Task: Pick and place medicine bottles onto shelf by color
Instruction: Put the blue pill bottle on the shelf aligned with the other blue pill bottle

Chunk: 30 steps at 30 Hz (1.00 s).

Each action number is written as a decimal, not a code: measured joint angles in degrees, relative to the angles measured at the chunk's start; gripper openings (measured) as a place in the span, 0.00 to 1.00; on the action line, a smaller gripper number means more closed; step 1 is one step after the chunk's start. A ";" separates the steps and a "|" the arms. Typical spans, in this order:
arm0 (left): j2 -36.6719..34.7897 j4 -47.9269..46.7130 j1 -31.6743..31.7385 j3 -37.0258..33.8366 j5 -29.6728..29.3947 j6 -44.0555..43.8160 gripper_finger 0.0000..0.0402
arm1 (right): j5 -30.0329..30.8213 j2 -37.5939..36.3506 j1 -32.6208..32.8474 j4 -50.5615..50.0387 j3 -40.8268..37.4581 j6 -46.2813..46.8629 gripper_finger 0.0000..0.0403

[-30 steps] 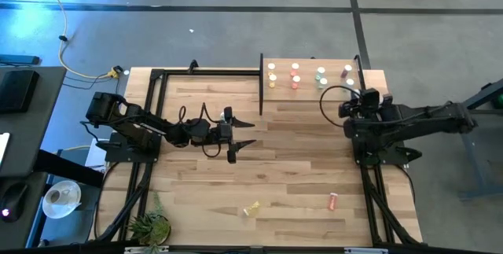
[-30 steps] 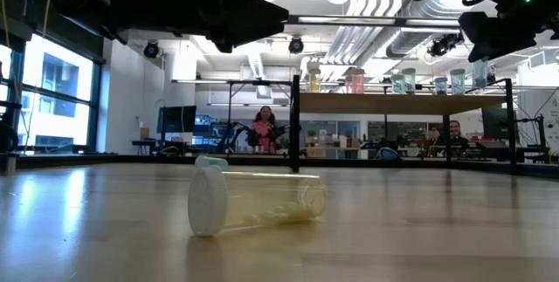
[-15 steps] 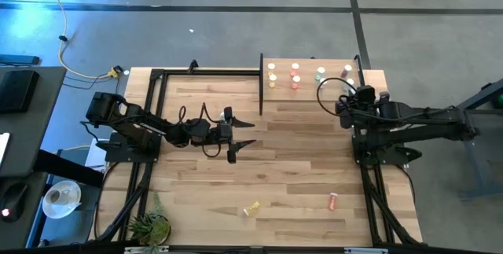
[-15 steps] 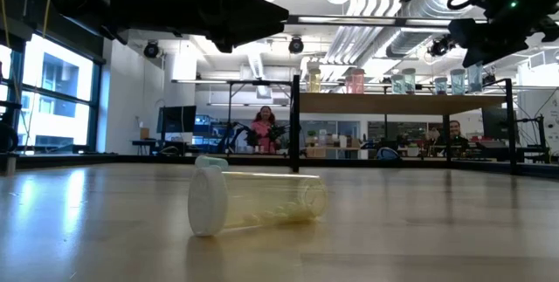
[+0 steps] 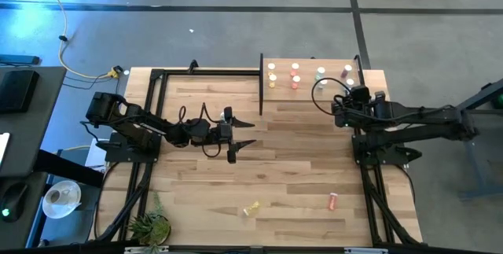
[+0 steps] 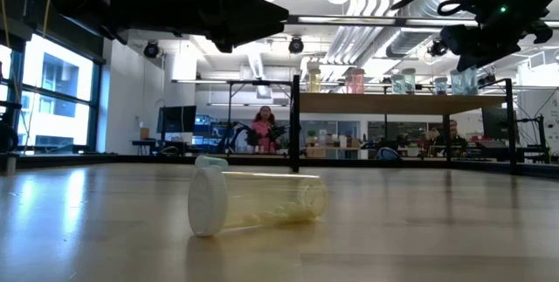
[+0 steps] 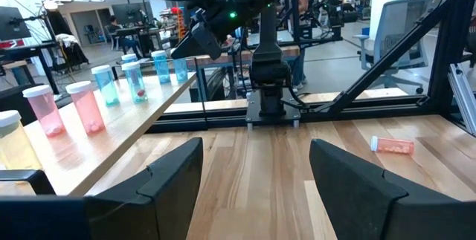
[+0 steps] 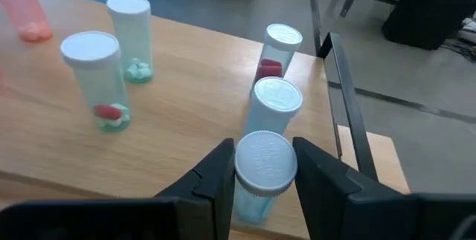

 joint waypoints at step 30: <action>0.00 0.00 0.00 0.00 0.00 0.04 0.59 | 0.82 0.07 -1.65 0.28 0.00 -0.48 0.41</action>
